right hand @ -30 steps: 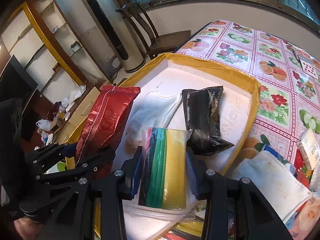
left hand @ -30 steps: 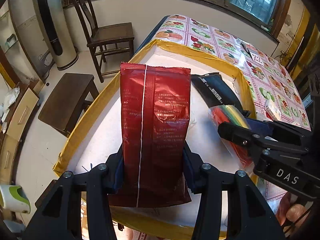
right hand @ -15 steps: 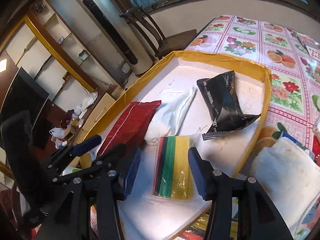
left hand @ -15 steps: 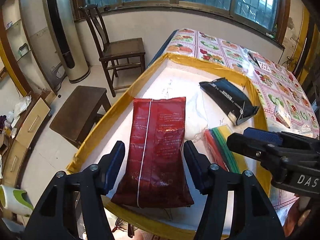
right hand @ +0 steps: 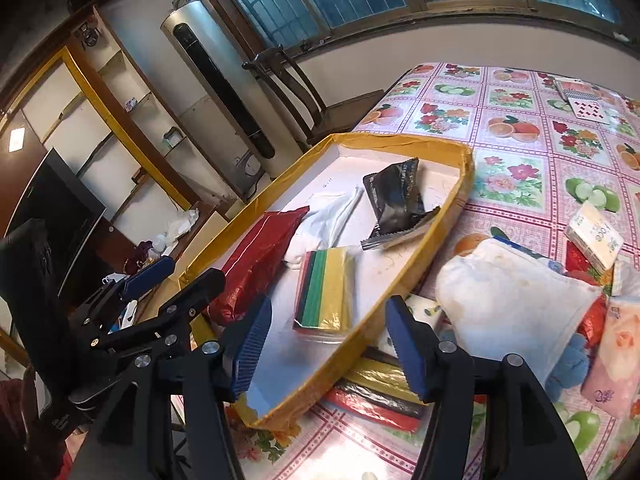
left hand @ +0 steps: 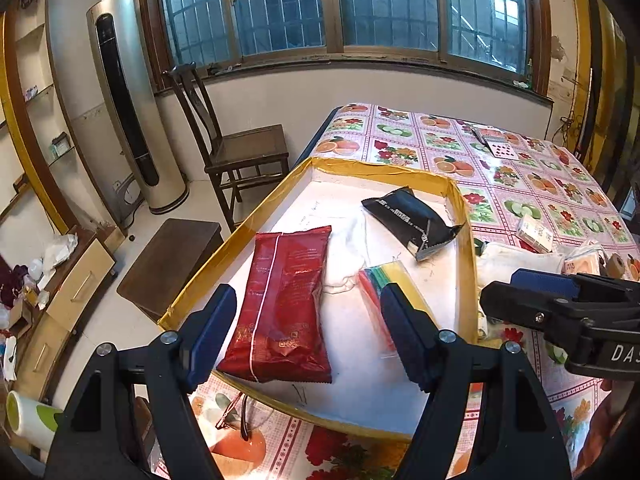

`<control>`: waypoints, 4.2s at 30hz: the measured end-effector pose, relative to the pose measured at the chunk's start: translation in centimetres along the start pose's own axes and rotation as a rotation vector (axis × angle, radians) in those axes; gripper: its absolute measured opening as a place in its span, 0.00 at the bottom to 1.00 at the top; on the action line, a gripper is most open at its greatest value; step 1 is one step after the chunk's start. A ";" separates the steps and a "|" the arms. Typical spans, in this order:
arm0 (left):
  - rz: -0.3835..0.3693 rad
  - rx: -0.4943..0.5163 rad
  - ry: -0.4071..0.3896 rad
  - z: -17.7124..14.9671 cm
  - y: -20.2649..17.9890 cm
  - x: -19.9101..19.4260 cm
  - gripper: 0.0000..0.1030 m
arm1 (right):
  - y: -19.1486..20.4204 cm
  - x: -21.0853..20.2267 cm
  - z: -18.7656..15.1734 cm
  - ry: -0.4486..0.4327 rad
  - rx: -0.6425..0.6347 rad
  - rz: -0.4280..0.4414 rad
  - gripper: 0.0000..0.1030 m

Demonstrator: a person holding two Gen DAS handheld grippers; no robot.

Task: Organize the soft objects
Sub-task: 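Move both grippers back toward the remaining items on the table, then grasp the white cloth with the left gripper while the right gripper grasps the pink tissue pack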

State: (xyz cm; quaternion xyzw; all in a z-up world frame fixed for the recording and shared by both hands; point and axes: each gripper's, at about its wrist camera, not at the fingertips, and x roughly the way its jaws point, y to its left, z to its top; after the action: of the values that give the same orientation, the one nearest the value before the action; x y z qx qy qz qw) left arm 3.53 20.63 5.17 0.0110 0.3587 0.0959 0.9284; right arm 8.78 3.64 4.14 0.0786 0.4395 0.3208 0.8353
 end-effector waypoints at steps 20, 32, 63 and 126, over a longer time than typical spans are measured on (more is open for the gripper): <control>-0.087 0.106 -0.081 -1.3 -9.9 -5.3 0.75 | -8.9 -15.4 -8.2 -0.202 0.047 -0.194 1.00; -0.205 0.059 0.027 -0.8 -13.4 -4.4 0.76 | -16.1 -19.6 -11.6 -0.200 0.136 -0.299 1.00; -0.296 0.006 0.310 0.5 -14.8 4.4 0.79 | -18.2 -11.2 -6.8 -0.042 0.319 -0.019 0.99; -0.446 0.029 0.379 1.6 -16.3 5.9 0.08 | -18.6 -5.8 -4.5 -0.011 0.412 -0.022 0.89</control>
State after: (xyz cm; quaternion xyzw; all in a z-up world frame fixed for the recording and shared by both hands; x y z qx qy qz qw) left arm 11.67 5.76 0.97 -0.0732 0.5207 -0.1153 0.8428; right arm 11.53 -15.07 -2.30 0.2447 0.4921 0.2147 0.8074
